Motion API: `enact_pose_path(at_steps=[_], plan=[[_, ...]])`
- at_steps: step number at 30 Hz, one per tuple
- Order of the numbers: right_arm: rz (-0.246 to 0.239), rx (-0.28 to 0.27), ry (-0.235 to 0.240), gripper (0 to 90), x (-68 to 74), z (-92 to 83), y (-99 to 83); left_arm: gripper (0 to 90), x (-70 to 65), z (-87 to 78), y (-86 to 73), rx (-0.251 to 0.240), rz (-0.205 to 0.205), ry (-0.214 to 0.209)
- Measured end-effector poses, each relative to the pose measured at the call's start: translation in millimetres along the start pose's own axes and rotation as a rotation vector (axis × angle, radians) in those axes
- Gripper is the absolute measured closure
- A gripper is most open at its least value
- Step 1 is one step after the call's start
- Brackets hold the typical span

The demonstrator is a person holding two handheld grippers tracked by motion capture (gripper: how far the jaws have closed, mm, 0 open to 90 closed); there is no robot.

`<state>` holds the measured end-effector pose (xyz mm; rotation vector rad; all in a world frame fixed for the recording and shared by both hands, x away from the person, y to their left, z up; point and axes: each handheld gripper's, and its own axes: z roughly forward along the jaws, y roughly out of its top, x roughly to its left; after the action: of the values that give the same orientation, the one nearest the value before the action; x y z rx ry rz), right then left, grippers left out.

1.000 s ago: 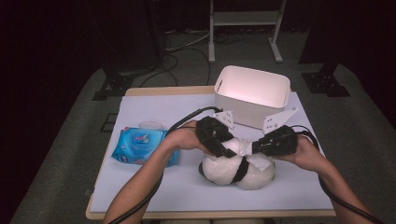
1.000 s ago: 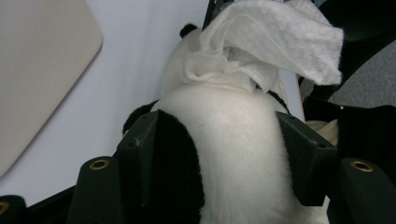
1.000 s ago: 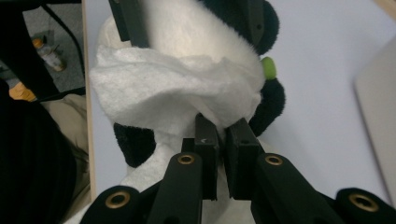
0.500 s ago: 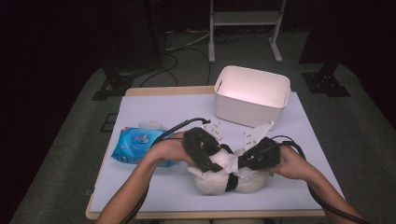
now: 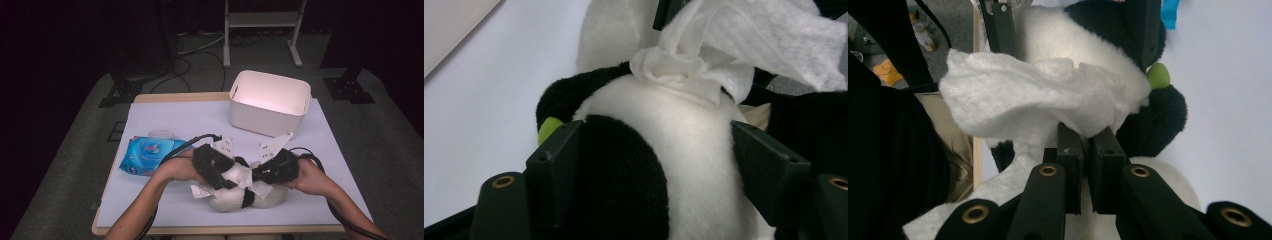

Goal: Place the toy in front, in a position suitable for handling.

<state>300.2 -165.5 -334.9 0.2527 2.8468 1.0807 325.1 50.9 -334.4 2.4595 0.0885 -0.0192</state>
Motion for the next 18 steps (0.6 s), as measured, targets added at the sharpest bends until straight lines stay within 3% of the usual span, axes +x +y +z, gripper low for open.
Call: enact_pose_path(at_steps=[5, 18], plan=[[0.011, 0.010, -0.031, 83.9, -3.9, -9.7, -4.4, 25.2, -1.0, -0.1, -0.7, -0.025, 0.001, 0.006], [0.029, 0.027, -0.070, 84.3, -7.8, -27.7, -11.3, 25.2, 1.0, -1.2, -0.3, -0.029, -0.014, 0.006]])
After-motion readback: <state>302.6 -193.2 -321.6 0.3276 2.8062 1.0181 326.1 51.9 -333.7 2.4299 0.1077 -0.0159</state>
